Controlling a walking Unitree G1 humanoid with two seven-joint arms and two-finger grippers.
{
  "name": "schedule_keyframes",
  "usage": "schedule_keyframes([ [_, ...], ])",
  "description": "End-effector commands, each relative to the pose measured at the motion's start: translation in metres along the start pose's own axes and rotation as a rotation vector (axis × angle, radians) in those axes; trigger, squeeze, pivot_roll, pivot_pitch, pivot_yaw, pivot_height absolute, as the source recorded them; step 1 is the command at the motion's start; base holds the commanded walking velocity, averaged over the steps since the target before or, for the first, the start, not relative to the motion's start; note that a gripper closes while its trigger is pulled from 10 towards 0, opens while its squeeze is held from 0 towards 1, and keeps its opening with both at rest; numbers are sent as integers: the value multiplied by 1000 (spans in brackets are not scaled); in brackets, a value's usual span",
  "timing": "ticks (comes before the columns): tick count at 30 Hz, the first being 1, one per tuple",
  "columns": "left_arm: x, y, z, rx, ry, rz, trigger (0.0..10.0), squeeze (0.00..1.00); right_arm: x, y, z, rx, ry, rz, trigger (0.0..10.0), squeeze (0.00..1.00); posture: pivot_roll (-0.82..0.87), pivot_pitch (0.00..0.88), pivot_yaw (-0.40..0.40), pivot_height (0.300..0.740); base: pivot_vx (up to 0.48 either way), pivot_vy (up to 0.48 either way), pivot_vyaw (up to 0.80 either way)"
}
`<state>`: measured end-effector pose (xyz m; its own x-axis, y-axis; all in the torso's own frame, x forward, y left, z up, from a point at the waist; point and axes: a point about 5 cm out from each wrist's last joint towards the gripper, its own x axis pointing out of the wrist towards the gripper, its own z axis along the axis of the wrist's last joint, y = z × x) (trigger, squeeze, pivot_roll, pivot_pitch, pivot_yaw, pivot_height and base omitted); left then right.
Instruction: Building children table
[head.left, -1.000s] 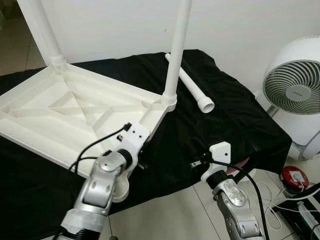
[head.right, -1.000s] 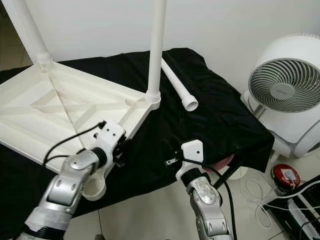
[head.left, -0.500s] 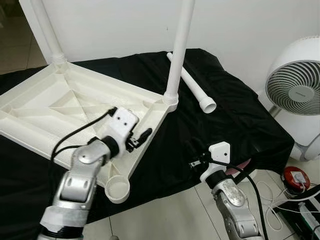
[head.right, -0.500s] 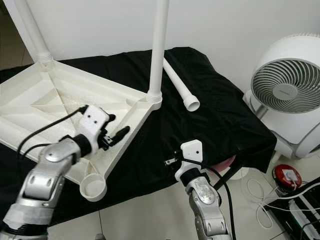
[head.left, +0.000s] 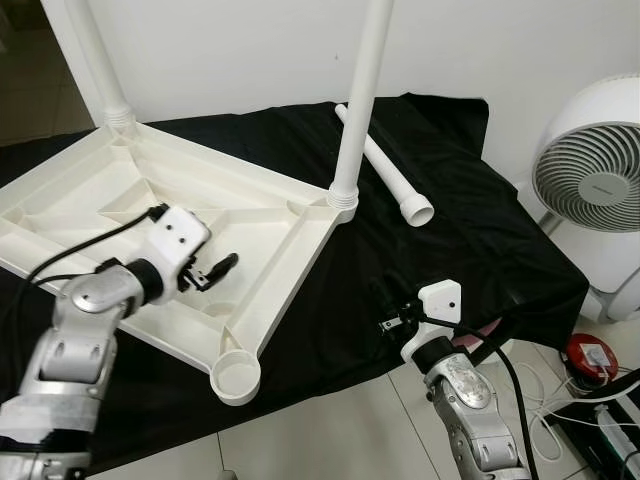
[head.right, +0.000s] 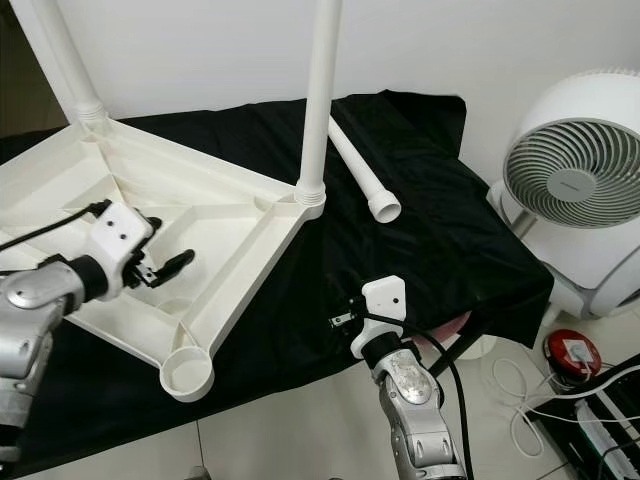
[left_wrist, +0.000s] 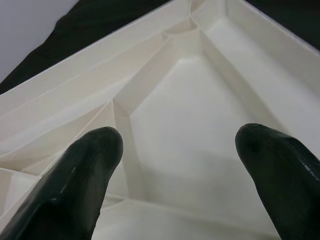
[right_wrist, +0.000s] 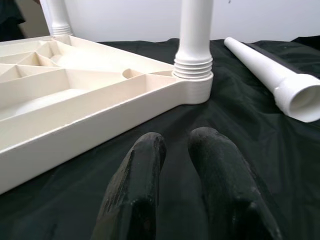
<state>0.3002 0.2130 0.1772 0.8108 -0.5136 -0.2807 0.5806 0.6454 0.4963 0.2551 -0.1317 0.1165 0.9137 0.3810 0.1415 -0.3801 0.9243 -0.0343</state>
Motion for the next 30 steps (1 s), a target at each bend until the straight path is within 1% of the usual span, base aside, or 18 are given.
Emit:
schedule_keyframes([
  [1, -4, 1, -8, 22, 34, -67, 10000, 0, -1, -2, -2, -6, 9, 1, 10000, 0, -21, 33, -38, 740, 0, 0, 0],
  [3, -15, 6, -17, 57, 93, -176, 10000, 0, 0, -4, -1, -14, 9, 1, 10000, 0, -20, 34, -38, 740, 0, 0, 0],
  [4, -18, 8, -18, 47, 105, -209, 10000, 0, -1, -4, -2, -15, 9, 1, 10000, 0, -20, 33, -38, 740, 0, 0, 0],
  [5, -18, 8, -18, 47, 105, -209, 10000, 0, -1, -4, -2, -15, 9, 1, 10000, 0, -20, 33, -38, 740, 0, 0, 0],
  [7, -21, 11, -18, 48, 117, -249, 10000, 0, -1, -3, -2, -15, 10, 1, 10000, 0, -23, 33, -35, 740, 0, 0, 0],
  [8, -21, 11, -18, 48, 117, -249, 10000, 0, -1, -3, -2, -15, 10, 1, 10000, 0, -23, 33, -35, 740, 0, 0, 0],
  [10, -27, 15, -18, 41, 131, -295, 10000, 0, 0, -3, -2, -16, 10, 1, 10000, 0, -22, 34, -33, 740, 0, 0, 0],
  [11, -27, 15, -18, 41, 131, -295, 10000, 0, 0, -3, -2, -16, 10, 1, 10000, 0, -22, 34, -33, 740, 0, 0, 0],
  [12, -31, 17, -17, 35, 131, -331, 10000, 0, 0, -3, -2, -17, 10, -1, 10000, 0, -21, 33, -31, 740, 0, 0, 0],
  [14, -32, 17, -17, 38, 131, -347, 10000, 0, 0, -3, -2, -17, 9, -2, 10000, 0, -20, 34, -31, 740, 0, 0, 0],
  [15, -33, 17, -18, 36, 140, -380, 10000, 0, 0, -3, -3, -18, 9, -1, 10000, 0, -20, 32, -30, 740, 0, 0, 0],
  [22, -35, 17, -22, 55, 158, -415, 10000, 0, 0, -3, -3, -17, 10, 1, 10000, 0, -19, 30, -29, 740, 0, 0, 0],
  [25, -33, 13, -25, 76, 171, -435, 10000, 0, -1, -3, -3, -20, 9, 4, 10000, 0, -20, 29, -27, 740, 0, 0, 0],
  [28, -33, 13, -25, 76, 171, -435, 10000, 0, -1, -3, -3, -20, 9, 4, 10000, 0, -20, 29, -27, 740, 0, 0, 0],
  [29, -26, 9, -28, 92, 177, -440, 10000, 0, -1, -2, -3, -21, 9, 6, 10000, 0, -26, 28, -27, 740, 0, 0, 0],
  [30, -26, 9, -28, 92, 177, -440, 10000, 0, -1, -2, -3, -21, 9, 6, 10000, 0, -26, 28, -27, 740, 0, 0, 0],
])
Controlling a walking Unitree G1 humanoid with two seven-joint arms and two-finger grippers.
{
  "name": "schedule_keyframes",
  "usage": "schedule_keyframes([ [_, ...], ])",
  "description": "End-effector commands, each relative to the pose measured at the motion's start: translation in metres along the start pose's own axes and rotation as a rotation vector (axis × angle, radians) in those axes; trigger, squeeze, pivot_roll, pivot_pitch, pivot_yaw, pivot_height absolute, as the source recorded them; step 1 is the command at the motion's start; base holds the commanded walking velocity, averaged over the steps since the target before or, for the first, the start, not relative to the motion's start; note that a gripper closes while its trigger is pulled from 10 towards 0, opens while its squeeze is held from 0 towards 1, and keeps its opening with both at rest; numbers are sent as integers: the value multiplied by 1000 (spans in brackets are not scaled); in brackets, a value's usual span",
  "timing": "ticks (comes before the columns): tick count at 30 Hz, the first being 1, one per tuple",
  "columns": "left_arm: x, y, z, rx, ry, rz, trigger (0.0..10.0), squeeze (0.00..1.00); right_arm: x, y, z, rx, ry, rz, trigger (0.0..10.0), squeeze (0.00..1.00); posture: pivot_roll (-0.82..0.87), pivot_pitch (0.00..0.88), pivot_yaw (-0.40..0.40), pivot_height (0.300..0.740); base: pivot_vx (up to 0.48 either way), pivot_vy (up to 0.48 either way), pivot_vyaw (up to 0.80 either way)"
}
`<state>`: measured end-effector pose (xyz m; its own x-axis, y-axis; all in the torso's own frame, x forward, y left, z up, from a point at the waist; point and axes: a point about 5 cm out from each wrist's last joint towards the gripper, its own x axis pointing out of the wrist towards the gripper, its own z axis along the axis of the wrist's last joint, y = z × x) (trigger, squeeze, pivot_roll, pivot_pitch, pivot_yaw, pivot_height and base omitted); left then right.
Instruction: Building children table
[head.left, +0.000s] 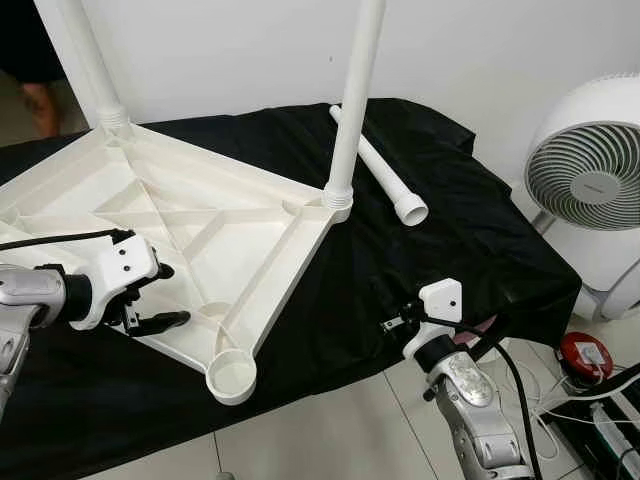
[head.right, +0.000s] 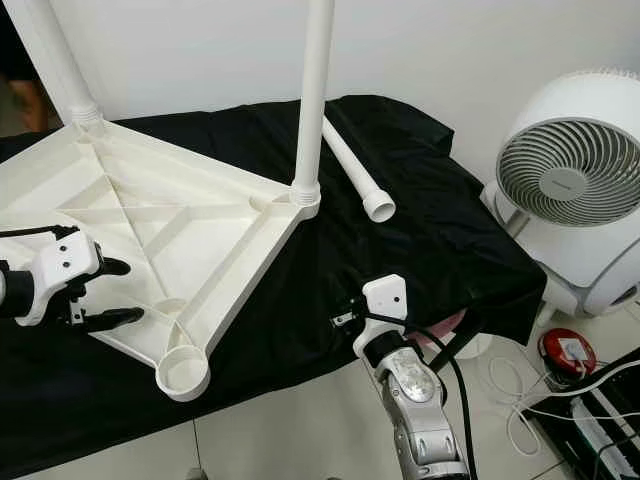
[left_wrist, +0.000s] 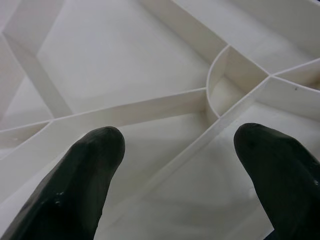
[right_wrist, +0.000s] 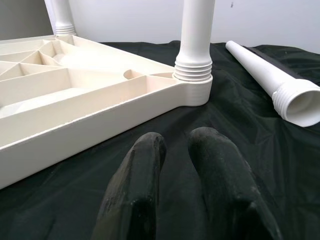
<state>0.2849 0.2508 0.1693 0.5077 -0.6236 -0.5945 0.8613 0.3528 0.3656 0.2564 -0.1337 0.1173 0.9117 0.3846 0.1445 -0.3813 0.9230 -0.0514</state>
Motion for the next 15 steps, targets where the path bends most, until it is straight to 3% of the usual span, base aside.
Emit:
schedule_keyframes([
  [1, 8, -1, -1, 25, 22, -16, 10000, 0, -1, 1, -3, -4, 12, 3, 10000, 0, -26, 28, -27, 740, 0, 0, 0],
  [8, 25, 4, -1, 50, 30, -12, 10000, 0, -2, -1, -2, -15, 9, 1, 10000, 0, -46, 17, -21, 740, 0, 0, 0],
  [15, 33, 4, -4, 73, 51, -48, 10000, 0, -3, 0, -2, -19, 8, 2, 10000, 0, -54, 13, -14, 740, 0, 0, 0],
])
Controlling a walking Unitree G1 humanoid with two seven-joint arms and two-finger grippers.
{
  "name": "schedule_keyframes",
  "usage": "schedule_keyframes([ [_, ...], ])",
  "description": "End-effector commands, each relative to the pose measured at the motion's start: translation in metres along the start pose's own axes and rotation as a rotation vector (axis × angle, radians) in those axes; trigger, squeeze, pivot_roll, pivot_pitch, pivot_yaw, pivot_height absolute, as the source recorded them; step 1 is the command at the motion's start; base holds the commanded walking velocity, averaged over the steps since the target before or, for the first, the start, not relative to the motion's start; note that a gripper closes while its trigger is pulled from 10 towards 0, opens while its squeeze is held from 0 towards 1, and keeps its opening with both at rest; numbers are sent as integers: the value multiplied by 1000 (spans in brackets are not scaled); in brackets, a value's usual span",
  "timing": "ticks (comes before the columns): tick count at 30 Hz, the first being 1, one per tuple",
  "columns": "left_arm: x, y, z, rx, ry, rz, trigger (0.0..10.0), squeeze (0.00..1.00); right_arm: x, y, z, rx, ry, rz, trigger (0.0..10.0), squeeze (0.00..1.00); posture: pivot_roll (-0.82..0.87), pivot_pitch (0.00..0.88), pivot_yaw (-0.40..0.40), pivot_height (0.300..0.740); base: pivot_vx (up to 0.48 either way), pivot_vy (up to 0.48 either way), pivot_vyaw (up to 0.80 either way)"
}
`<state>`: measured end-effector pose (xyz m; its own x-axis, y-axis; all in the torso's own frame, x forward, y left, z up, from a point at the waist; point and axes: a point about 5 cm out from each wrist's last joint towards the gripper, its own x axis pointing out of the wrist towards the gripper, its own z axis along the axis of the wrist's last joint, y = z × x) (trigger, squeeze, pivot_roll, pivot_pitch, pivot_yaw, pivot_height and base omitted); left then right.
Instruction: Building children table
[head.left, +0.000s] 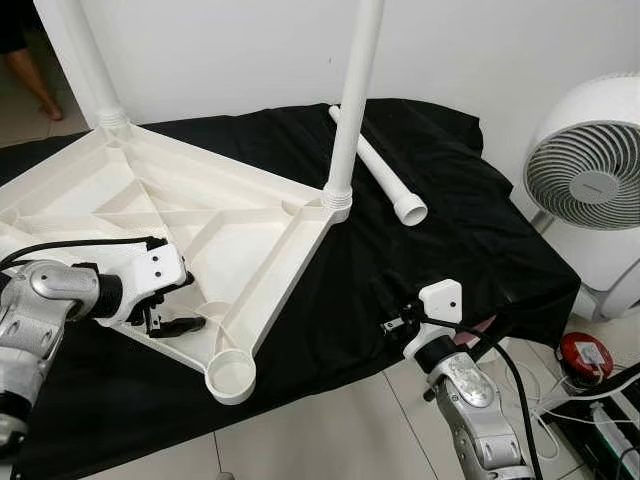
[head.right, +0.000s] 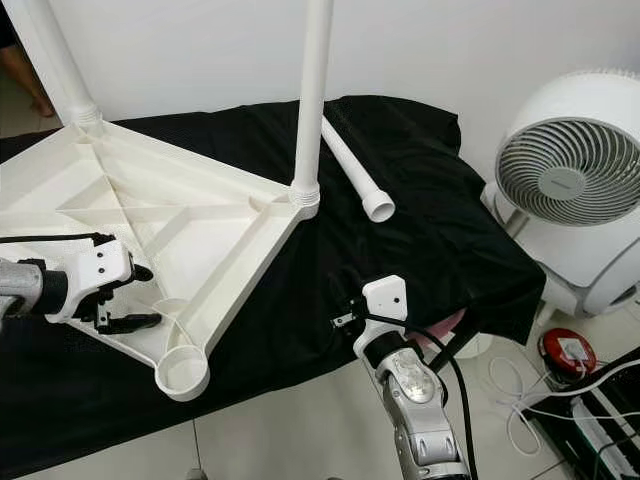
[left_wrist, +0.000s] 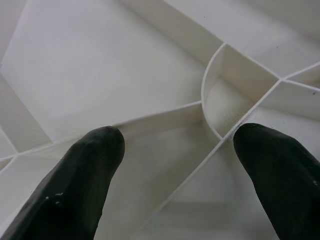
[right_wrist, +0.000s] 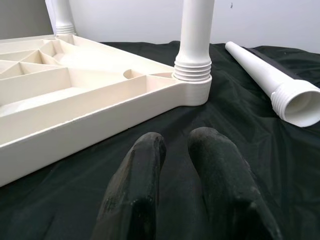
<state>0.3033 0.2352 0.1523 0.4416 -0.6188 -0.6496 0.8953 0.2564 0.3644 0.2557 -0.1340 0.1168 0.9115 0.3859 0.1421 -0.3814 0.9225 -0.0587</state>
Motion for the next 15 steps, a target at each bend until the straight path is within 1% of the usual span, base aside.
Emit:
schedule_keyframes([
  [1, 5, 0, -3, 14, 18, 19, 9725, 0, -2, 0, -2, -13, 6, 0, 10000, 0, -55, 13, -12, 740, 0, 0, 0],
  [2, 5, 0, -3, 16, 19, 13, 6706, 0, -3, 0, -2, -14, 7, 0, 10000, 0, -56, 13, -11, 740, 0, 0, 0],
  [5, 6, 0, -4, 18, 22, 2, 6706, 0, -3, 0, -2, -13, 8, -2, 10000, 0, -56, 13, -11, 740, 0, 0, 0],
  [6, 6, 0, -5, 18, 26, -3, 4392, 0, -3, 0, -2, -13, 8, -4, 10000, 0, -58, 16, -6, 740, 0, 0, 0],
  [7, 7, 0, -6, 19, 28, -11, 3294, 0, -4, 0, -2, -13, 8, -6, 10000, 0, -58, 16, -6, 740, 0, 0, 0],
  [9, 7, 0, -7, 20, 30, -16, 3294, 0, -4, 0, -2, -12, 9, -8, 10000, 0, -58, 16, -6, 740, 0, 0, 0],
  [10, 8, -2, -8, 19, 31, -21, 1020, 0, -5, 0, -3, -11, 10, -10, 10000, 0, -58, 16, -6, 740, 0, 0, 0],
  [11, 10, -3, -9, 11, 26, -24, 392, 0, -5, 0, -3, -9, 11, -11, 10000, 0, -57, 23, -2, 740, 0, 0, 0],
  [12, 11, -4, -9, 7, 22, -28, 0, 0, -5, 1, -3, -8, 11, -12, 10000, 0, -57, 23, -2, 740, 0, 0, 0],
  [15, 13, -5, -8, 3, 5, -27, 0, 0, -5, 1, -3, -6, 11, -14, 10000, 0, -55, 29, -2, 740, 0, 0, 0],
])
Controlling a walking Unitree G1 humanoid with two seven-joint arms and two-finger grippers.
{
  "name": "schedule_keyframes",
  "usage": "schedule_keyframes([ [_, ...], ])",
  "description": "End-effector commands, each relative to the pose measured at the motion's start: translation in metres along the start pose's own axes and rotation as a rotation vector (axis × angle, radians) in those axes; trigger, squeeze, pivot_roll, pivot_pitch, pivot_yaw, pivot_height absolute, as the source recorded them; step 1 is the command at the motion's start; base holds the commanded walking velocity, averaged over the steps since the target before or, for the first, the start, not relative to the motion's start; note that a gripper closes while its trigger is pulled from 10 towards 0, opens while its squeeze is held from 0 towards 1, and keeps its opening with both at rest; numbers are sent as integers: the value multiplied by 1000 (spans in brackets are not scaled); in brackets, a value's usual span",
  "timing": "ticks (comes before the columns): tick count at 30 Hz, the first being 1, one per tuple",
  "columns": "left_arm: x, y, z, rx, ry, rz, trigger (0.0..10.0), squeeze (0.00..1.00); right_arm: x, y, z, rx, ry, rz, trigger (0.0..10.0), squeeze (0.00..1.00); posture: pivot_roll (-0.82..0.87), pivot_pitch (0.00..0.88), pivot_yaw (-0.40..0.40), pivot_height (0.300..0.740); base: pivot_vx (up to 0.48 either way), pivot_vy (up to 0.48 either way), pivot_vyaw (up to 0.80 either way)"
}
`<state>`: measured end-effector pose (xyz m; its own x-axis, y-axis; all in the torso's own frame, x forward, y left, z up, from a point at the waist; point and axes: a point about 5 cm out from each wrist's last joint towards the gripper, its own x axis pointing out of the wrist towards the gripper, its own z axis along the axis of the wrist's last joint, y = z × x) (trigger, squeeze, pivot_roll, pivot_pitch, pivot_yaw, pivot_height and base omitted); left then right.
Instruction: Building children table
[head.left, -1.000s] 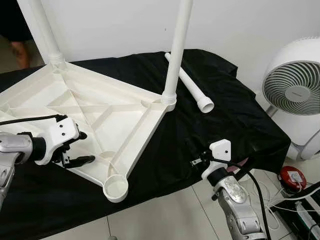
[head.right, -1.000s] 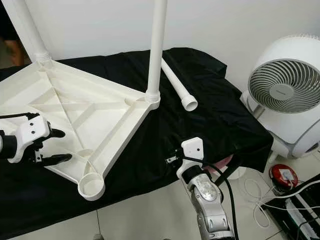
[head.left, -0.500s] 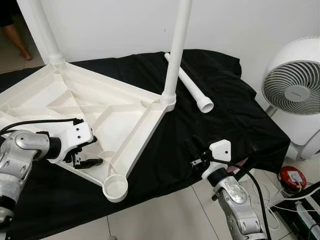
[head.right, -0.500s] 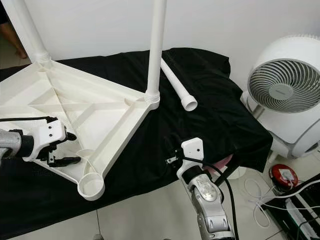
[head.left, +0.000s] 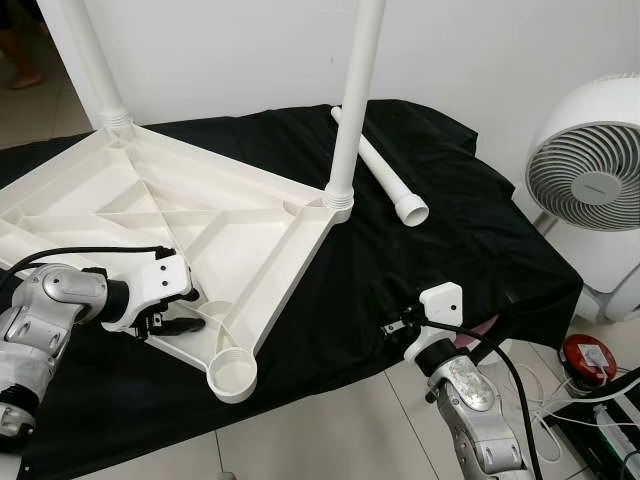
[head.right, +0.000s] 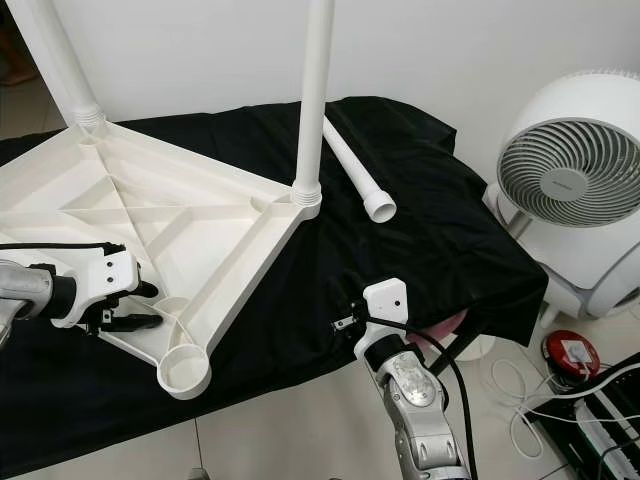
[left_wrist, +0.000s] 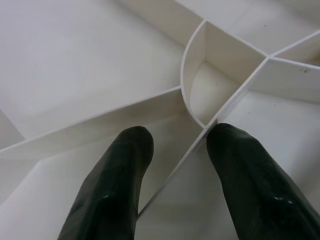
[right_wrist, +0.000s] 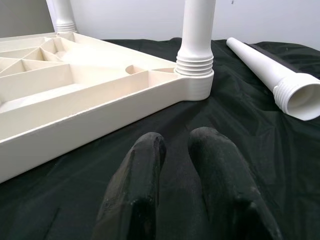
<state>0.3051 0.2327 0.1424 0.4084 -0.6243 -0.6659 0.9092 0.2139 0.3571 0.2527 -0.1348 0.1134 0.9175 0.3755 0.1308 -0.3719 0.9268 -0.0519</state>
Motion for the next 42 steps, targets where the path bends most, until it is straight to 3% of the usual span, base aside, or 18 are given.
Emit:
schedule_keyframes([
  [1, 5, -3, -2, -29, -14, 19, 0, 0, -2, 1, 0, -12, -2, -4, 10000, 0, -53, 32, -4, 740, 0, 0, 0],
  [5, 7, -4, 2, -35, -36, 27, 0, 0, -1, 1, 1, -11, -2, -5, 10000, 0, -53, 32, -4, 740, 0, 0, 0],
  [11, 26, -12, 17, -41, -123, 58, 0, 0, 0, 2, 1, -10, -3, -2, 10000, 0, -44, 45, -5, 740, 0, 0, 0],
  [18, 36, -16, 30, -43, -181, 80, 0, 0, 1, 2, 1, -11, -5, -1, 10000, 0, -44, 45, -5, 740, 0, 0, 0],
  [19, 46, -17, 45, -60, -249, 126, 0, 0, 2, 2, 1, -9, -10, -5, 10000, 0, -43, 43, 0, 740, 0, 0, 0],
  [21, 52, -16, 56, -79, -291, 163, 0, 0, 4, 3, 2, -8, -13, -6, 10000, 0, -43, 43, 0, 740, 0, 0, 0],
  [29, 67, -12, 93, -91, -419, 244, 980, 0, 5, 7, 2, 2, -15, 2, 10000, 0, -37, 48, -5, 740, 0, 0, 0],
  [30, 72, -14, 101, -76, -442, 245, 9059, 0, 6, 7, 2, 2, -16, 4, 10000, 0, -37, 48, -5, 740, 0, 0, 0],
  [32, 72, -14, 101, -76, -442, 245, 9059, 0, 6, 7, 2, 2, -16, 4, 10000, 0, -37, 48, -5, 740, 0, 0, 0],
  [33, 79, -18, 110, -50, -457, 241, 10000, 0, 8, 8, 3, 3, -19, 8, 10000, 0, -37, 50, -11, 740, 0, 0, 0],
  [36, 81, -19, 113, -37, -459, 239, 10000, 0, 8, 8, 3, 7, -20, 7, 10000, 0, -38, 49, -13, 740, 0, 0, 0],
  [37, 80, -18, 112, -45, -457, 239, 10000, 157, 9, 7, 4, 5, -22, 4, 10000, 0, -39, 49, -12, 740, 0, 0, 0],
  [38, 77, -17, 112, -56, -461, 236, 10000, 1000, 9, 6, 4, 4, -25, 0, 10000, 0, -39, 49, -12, 740, 0, 0, 0],
  [42, 67, -11, 111, -48, -458, 252, 10000, 1000, 12, 3, 7, -1, -41, -21, 10000, 0, -41, 46, -9, 740, 0, 0, 0],
])
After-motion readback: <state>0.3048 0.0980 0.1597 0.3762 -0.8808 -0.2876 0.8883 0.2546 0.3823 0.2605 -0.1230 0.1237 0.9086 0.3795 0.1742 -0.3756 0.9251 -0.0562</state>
